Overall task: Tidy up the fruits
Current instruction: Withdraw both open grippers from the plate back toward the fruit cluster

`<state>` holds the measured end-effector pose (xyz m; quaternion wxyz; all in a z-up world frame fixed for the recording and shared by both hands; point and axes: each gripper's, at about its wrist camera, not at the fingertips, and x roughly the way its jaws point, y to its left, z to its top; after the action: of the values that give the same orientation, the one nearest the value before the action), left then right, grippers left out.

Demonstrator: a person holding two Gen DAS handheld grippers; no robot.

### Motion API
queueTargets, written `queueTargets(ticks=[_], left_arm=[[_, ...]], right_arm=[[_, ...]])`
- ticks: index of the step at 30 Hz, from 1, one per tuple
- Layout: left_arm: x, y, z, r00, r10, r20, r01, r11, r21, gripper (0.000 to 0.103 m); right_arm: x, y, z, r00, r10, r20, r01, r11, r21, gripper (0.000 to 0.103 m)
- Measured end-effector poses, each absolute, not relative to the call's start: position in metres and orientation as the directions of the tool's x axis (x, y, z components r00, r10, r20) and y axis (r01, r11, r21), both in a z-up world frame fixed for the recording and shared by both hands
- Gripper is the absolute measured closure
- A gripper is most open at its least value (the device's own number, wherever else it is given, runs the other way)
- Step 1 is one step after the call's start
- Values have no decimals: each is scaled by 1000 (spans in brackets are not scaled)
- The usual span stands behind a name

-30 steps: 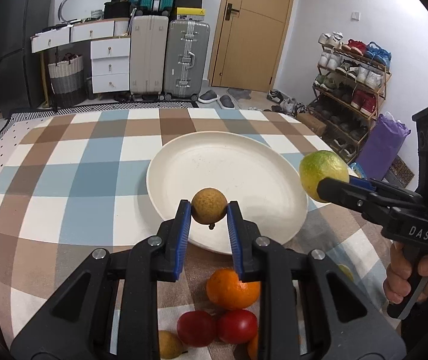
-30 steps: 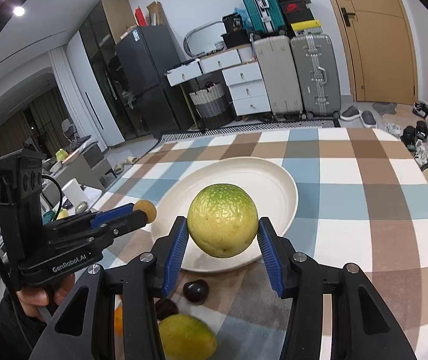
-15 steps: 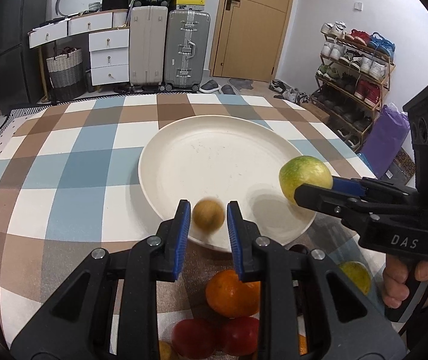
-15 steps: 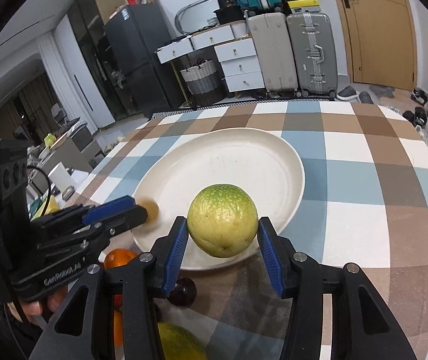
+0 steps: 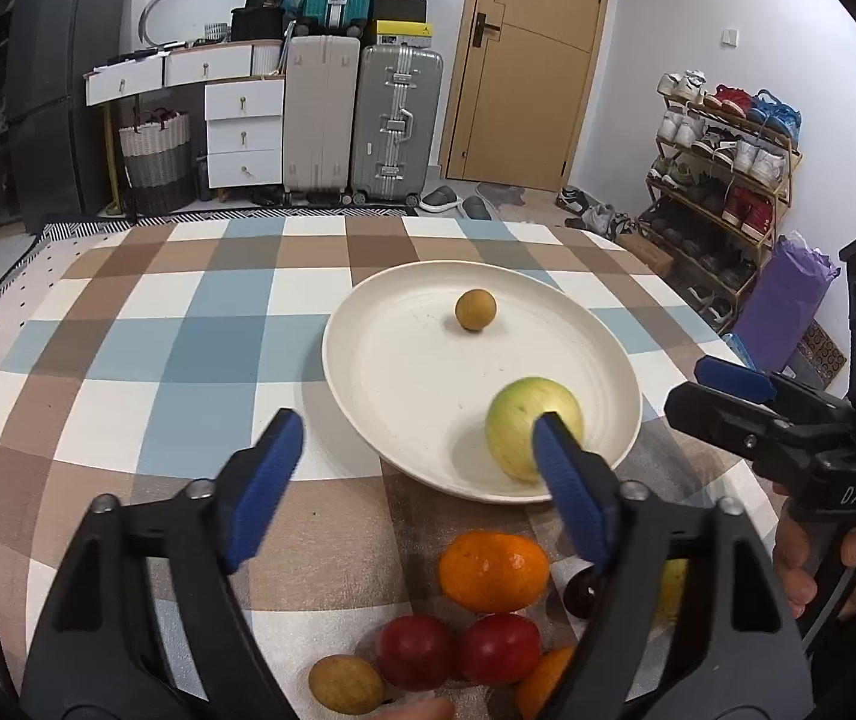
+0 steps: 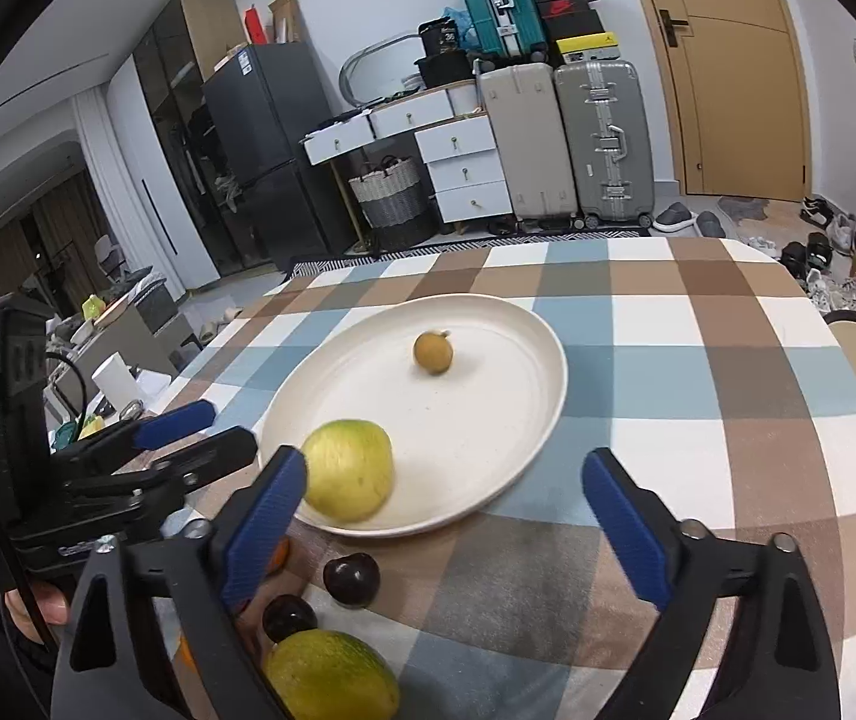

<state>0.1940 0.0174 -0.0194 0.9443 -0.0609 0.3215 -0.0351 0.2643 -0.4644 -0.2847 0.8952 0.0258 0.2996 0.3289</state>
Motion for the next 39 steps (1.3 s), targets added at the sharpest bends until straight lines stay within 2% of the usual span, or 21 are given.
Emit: queueTargets(ticks=[4,18,31,39], left_arm=[[182,20,-15,794,-79,-602,5,992,-124,1],[142,32,-10,797,-48,-603,-24,994,-110,1],[111,39,-21,765,-82,-639,-10,990,-138,1],[110,28,-28,734,-105,-671,30,992,-122,1]], right_arm=[[259,-470,-284,617,611,-497,-568,782,257,0],[246,-473,-281,588,636,-500,-592,759,270,0],[216,-474,-302,504,615,-606,-625,744,234,0],[214,-470,-308,458,627,-630,-649,720,245,0]])
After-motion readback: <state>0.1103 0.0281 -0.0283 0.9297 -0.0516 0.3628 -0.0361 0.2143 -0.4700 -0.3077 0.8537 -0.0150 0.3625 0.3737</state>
